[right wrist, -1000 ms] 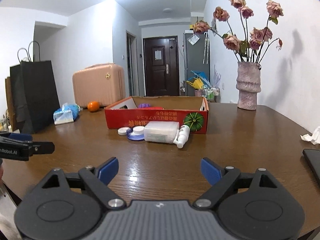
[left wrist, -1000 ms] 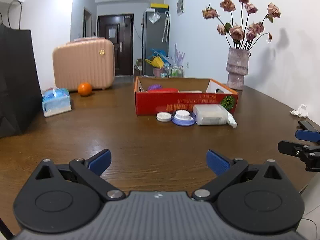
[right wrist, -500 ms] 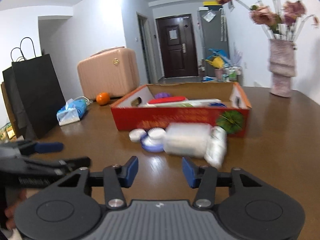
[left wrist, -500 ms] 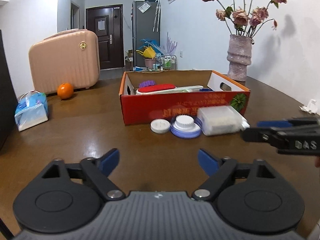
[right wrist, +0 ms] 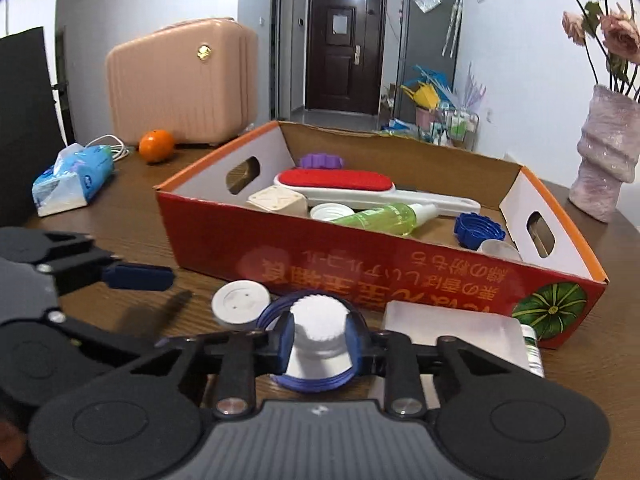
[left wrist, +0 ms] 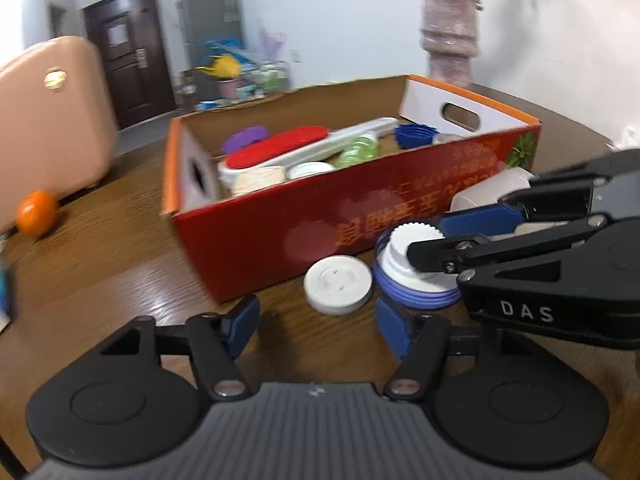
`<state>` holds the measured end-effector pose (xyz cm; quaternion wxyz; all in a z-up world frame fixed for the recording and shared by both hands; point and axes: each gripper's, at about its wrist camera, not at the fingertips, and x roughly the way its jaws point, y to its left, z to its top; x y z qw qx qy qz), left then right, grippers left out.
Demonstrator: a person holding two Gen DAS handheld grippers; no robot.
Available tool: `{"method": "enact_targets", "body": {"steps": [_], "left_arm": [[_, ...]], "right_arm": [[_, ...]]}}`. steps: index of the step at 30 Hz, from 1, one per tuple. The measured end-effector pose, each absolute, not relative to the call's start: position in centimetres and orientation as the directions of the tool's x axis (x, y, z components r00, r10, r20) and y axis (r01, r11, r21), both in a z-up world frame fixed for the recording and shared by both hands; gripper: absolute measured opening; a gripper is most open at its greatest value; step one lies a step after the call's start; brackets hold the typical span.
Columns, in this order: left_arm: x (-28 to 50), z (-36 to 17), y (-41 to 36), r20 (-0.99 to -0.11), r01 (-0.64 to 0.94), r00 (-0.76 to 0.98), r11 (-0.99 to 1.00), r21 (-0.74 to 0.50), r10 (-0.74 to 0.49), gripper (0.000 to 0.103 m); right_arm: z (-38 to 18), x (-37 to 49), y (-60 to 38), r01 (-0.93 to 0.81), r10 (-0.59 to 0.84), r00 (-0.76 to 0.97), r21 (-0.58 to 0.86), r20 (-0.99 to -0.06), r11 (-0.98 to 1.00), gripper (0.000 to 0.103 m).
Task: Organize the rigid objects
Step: 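Grasp the white-and-blue round container with the right tool while the left tool grasps the white disc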
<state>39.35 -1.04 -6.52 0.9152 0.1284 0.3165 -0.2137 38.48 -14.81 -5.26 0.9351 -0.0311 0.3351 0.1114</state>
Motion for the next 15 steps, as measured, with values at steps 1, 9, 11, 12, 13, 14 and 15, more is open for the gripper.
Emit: {"method": "enact_targets", "body": {"steps": [1, 9, 11, 12, 13, 14, 15], "left_arm": [[39.5, -6.6, -1.2, -0.625, 0.488, 0.711, 0.866, 0.106, -0.324, 0.062], [39.9, -7.2, -0.6, -0.602, 0.568, 0.672, 0.822, 0.045, -0.432, 0.040], [39.6, -7.1, -0.7, -0.602, 0.563, 0.678, 0.824, 0.059, -0.421, 0.039], [39.2, -7.0, -0.6, -0.606, 0.556, 0.680, 0.829, 0.060, -0.412, 0.039], [39.0, -6.9, -0.7, -0.611, 0.548, 0.681, 0.835, 0.058, -0.404, 0.039], [38.5, -6.7, -0.5, -0.613, 0.537, 0.683, 0.842, 0.052, -0.398, 0.039], [37.8, -6.5, -0.2, -0.608, 0.523, 0.693, 0.850, 0.054, -0.387, 0.039]], "right_arm": [[-5.1, 38.9, -14.9, -0.234, 0.192, 0.742, 0.021, -0.642, 0.972, 0.030], [-5.2, 41.6, -15.3, -0.279, 0.243, 0.656, 0.070, -0.714, 0.958, 0.035], [-5.3, 41.4, -15.2, -0.278, 0.245, 0.664, 0.071, -0.706, 0.958, 0.035], [-5.3, 41.2, -15.3, -0.277, 0.246, 0.669, 0.073, -0.701, 0.958, 0.035], [-5.2, 41.0, -15.3, -0.275, 0.249, 0.673, 0.077, -0.696, 0.958, 0.035], [-4.9, 40.5, -15.4, -0.275, 0.254, 0.681, 0.081, -0.687, 0.958, 0.035], [-4.5, 40.0, -15.6, -0.279, 0.260, 0.692, 0.082, -0.674, 0.957, 0.035]]}}
